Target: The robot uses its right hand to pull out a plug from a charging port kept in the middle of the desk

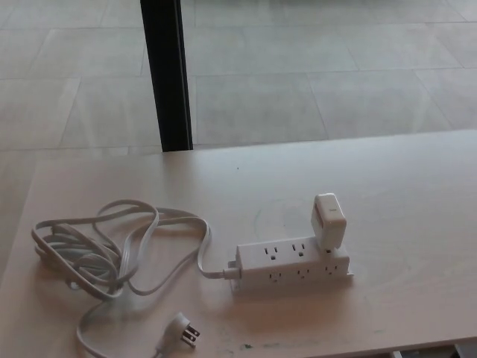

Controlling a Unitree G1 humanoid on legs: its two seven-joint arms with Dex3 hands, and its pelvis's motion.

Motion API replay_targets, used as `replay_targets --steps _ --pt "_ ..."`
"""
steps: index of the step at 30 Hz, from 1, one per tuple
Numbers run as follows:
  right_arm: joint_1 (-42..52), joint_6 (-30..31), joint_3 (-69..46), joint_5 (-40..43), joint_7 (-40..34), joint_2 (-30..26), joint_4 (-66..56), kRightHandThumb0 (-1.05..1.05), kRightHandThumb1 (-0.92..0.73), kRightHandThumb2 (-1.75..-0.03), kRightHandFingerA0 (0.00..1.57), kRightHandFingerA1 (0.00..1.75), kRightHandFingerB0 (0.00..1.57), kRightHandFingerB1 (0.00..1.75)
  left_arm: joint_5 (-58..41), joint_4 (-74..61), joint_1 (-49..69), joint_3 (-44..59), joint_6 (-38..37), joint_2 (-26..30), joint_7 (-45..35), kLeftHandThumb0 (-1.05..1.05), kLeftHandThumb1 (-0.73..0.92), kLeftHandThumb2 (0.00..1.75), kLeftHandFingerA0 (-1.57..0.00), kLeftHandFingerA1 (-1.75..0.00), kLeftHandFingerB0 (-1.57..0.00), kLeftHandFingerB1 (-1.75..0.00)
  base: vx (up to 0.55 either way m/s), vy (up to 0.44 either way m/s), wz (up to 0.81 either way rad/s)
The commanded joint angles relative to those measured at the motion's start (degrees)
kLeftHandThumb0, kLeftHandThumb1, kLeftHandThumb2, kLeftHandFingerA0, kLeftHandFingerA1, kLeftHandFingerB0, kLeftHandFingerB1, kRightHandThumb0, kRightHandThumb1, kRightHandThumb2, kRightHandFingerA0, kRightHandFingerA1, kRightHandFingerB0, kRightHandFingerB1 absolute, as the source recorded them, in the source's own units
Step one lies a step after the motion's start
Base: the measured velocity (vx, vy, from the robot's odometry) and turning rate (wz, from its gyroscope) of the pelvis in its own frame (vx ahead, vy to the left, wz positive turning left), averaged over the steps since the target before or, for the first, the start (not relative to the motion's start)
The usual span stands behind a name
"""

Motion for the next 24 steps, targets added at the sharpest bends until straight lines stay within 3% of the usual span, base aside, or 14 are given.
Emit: replay_targets --steps 1,2,3,4,5,6,7,8,11,12,13,14,18,24 --pt "0.69 12.90 -12.24 16.86 1.28 -1.27 -11.85 -0.90 -0.59 -0.61 0.86 0.79 0.38 0.92 -4.10 2.75 -0.54 3.90 -0.82 3.64 -2.63 -0.80 0.92 0.81 -0.66 -0.55 -0.43 -0.44 0.00 0.000 0.00" --pt "0.02 16.11 -13.34 16.97 -1.30 -1.52 -18.43 -0.86 -0.41 -1.02 0.78 0.79 0.06 0.71 -4.58 3.42 -0.83 4.55 -0.59 3.50 -2.88 -0.80 0.92 0.75 -0.67 -0.58 -0.46 -0.44 0.00 0.000 0.00" --pt "-0.95 16.02 -13.31 16.21 -1.89 -2.42 -20.16 -0.86 -0.41 -1.02 0.78 0.79 0.06 0.71 -5.14 3.46 -1.06 5.16 0.27 3.43 -2.97 -0.80 0.92 0.75 -0.67 -0.58 -0.46 -0.44 0.00 0.000 0.00" --pt "-2.03 14.88 -12.85 14.85 -1.67 -3.49 -21.03 -0.99 -0.66 -0.61 0.82 0.71 0.13 1.13 -4.91 3.68 -1.18 5.24 0.17 3.41 -3.00 -0.80 0.92 0.76 -0.66 -0.57 -0.46 -0.44 0.00 0.000 0.00" --pt "-3.26 13.10 -11.69 12.42 -2.01 -4.97 -21.16 -1.04 -0.68 -0.60 0.95 0.66 0.25 1.06 -4.31 3.62 -1.05 4.92 -0.28 3.51 -3.03 -0.86 0.79 0.95 -0.66 -0.63 -0.43 -0.50 0.00 0.000 0.00" --pt "-4.11 12.99 -11.10 11.81 -0.61 -6.36 -22.44 -1.03 -0.70 -0.61 0.95 0.67 0.26 1.08 -3.72 3.19 -0.99 4.56 -0.04 3.57 -2.44 -0.79 0.92 0.77 -0.71 -0.61 -0.48 -0.46 0.00 0.000 0.00" --pt "-5.35 13.63 -11.08 11.88 -0.39 -7.24 -25.40 -1.04 -0.46 -1.05 0.83 0.60 0.32 0.91 -3.69 3.51 -1.01 4.65 -0.47 3.58 -2.79 -0.80 0.92 0.80 -0.64 -0.57 -0.42 -0.44 0.00 0.000 0.00" --pt "-6.50 16.67 -11.06 11.75 -1.92 -7.70 -28.88 -1.05 -0.68 -0.61 1.00 0.62 0.38 1.01 -3.62 3.69 -1.05 4.66 -0.67 3.59 -2.73 -0.80 0.92 0.80 -0.66 -0.57 -0.43 -0.45 0.00 0.000 0.00" --pt "-11.02 18.81 -10.20 11.62 -2.53 -9.92 -38.31 -1.05 -0.66 -0.62 0.98 0.64 0.48 0.83 -3.70 4.21 -1.16 4.81 -0.76 3.50 -2.55 -0.81 0.92 0.80 -0.66 -0.56 -0.42 -0.43 0.00 0.000 0.00" --pt "-15.59 19.03 -8.87 11.23 -2.26 -12.17 -39.00 -1.05 -0.64 -0.61 1.00 0.63 0.53 0.73 -3.84 4.24 -1.24 4.92 -0.60 3.47 -2.58 -0.74 0.78 1.17 -0.65 -0.67 -0.39 -0.54 0.00 0.000 0.00" --pt "-18.35 19.75 -8.20 11.13 -2.40 -13.21 -39.80 -1.03 -0.65 -0.61 0.99 0.60 0.51 0.66 -4.12 4.29 -1.49 5.17 -0.20 3.42 -2.63 -0.83 0.92 0.79 -0.72 -0.62 -0.47 -0.45 0.00 0.000 0.00" --pt "-20.87 20.79 -7.26 10.50 -2.95 -13.91 -41.33 -1.02 -0.64 -0.61 0.96 0.59 0.43 0.61 -4.49 4.29 -1.81 5.49 0.45 3.37 -2.71 -0.80 0.92 0.75 -0.72 -0.61 -0.48 -0.44 0.00 0.000 0.00" --pt "-28.99 22.98 -3.14 10.45 -0.09 -16.80 -45.14 -0.87 -0.74 -0.63 0.79 0.61 0.29 0.45 -3.90 4.96 -1.71 5.25 -0.61 3.53 -3.02 -0.84 0.92 0.79 -0.69 -0.58 -0.45 -0.44 0.00 0.000 0.00" --pt "-37.85 23.04 9.47 6.42 4.01 -18.25 -50.89 -0.84 -0.75 -0.64 0.90 0.66 0.24 0.30 -4.45 4.78 -1.72 5.58 -0.43 3.51 -3.42 -0.81 0.92 0.79 -0.66 -0.56 -0.43 -0.43 0.00 0.000 0.00"
